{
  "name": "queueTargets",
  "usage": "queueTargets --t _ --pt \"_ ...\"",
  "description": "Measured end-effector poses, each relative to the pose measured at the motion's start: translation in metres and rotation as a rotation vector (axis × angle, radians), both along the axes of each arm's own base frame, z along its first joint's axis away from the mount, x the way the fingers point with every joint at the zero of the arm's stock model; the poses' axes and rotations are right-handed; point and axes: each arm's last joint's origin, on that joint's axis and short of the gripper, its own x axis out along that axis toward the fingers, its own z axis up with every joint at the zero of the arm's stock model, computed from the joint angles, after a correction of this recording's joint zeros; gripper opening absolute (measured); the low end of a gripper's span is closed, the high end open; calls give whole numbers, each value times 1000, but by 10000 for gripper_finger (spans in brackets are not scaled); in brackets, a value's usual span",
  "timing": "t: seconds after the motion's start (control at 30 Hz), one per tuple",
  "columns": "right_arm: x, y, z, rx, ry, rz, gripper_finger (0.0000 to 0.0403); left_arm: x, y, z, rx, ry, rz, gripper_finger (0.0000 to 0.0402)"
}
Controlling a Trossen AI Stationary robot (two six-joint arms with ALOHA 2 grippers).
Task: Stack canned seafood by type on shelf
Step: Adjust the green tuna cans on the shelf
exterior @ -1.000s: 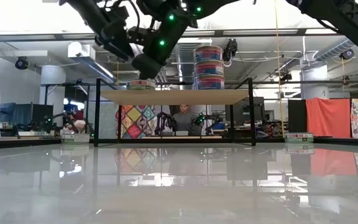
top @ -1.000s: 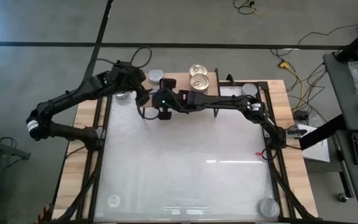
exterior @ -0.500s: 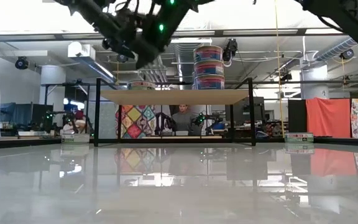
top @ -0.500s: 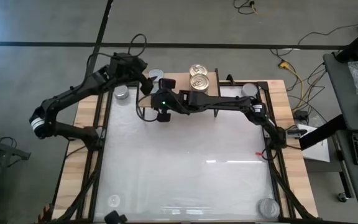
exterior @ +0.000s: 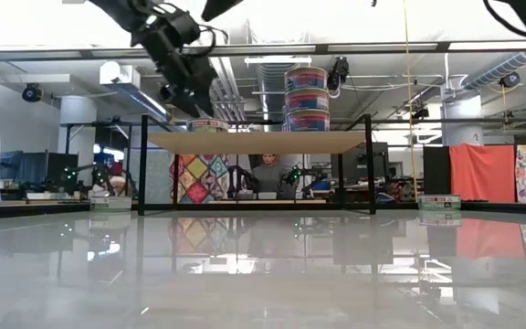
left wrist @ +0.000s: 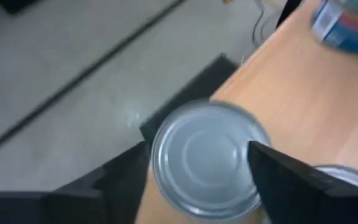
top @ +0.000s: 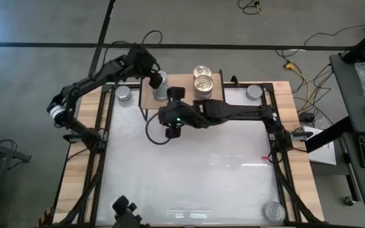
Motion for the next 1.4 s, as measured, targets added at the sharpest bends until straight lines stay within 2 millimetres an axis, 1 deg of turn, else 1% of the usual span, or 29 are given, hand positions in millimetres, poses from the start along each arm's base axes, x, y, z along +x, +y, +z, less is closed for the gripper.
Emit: queueTargets --t 0.1,0.23,0.33,0.37,0.4,0.57,0.67,0.87,0.93,1.2,1.4 --pt "-16 10 12 -3 1 -46 9 8 8 -1 -47 36 10 185" --pt "-37 12 25 51 -1 -99 9 16 15 -3 -70 39 25 90" --pt "-44 12 25 81 26 -136 9 19 19 -9 -85 49 30 25" --pt "-46 11 23 89 41 -148 9 20 20 -10 -86 52 29 13" --pt "-47 11 22 95 53 -157 9 20 20 -10 -82 48 28 7" --pt "-55 11 20 111 99 -184 9 21 21 -12 -74 51 34 14" --pt "-56 11 19 117 107 -193 9 23 20 -11 -70 43 30 4" --pt "-57 11 18 124 114 -203 9 31 18 -22 -93 64 31 0" --pt "-57 11 18 125 115 -204 9 34 16 -23 -92 67 26 0" --pt "-57 11 18 132 112 -210 9 42 7 -23 -88 71 -11 0" --pt "-59 13 16 136 135 -215 9 39 3 -20 -100 85 -15 0"
